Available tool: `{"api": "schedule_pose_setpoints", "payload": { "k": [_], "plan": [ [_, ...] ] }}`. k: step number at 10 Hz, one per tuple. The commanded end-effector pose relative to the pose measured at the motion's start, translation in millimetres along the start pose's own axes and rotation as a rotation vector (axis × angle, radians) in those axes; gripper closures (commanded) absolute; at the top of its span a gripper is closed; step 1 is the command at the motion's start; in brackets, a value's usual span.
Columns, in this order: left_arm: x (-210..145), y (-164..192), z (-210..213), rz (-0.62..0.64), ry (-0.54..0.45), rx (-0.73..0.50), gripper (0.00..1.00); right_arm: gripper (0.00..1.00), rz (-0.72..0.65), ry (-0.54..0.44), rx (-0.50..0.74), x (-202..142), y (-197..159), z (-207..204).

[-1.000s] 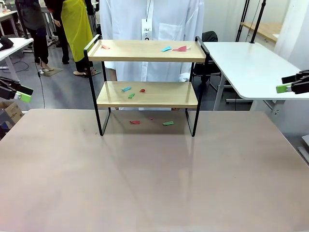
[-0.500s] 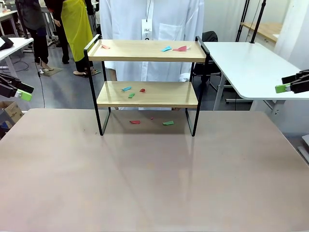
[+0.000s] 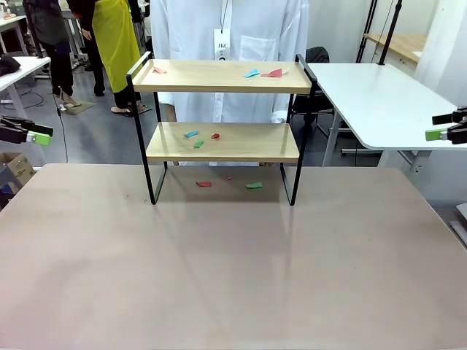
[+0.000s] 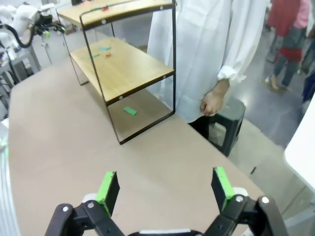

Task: Clean the shelf.
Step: Pick up the Duster handed by the human.

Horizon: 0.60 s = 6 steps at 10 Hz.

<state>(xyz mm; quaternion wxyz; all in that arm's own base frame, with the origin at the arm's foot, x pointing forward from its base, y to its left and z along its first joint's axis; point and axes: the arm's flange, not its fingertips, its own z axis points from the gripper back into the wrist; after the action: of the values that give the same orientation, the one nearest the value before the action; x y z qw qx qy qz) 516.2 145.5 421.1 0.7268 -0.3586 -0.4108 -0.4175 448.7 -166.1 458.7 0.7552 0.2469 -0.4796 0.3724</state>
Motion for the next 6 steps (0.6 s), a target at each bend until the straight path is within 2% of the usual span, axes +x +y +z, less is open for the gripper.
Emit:
{"api": "schedule_pose_setpoints", "payload": {
  "k": [1, 6],
  "plan": [
    [0.5, 24.1, 2.7, -0.068, -0.070, -0.059, 0.00, 0.00, 0.032, -0.064, 0.014, -12.0, -43.4, -8.1],
    [-9.9, 39.9, 11.4, -0.137, -0.149, -0.048, 0.00, 0.00, 0.006, -0.187, -0.002, -28.6, -76.2, 6.2]
  ]
}}
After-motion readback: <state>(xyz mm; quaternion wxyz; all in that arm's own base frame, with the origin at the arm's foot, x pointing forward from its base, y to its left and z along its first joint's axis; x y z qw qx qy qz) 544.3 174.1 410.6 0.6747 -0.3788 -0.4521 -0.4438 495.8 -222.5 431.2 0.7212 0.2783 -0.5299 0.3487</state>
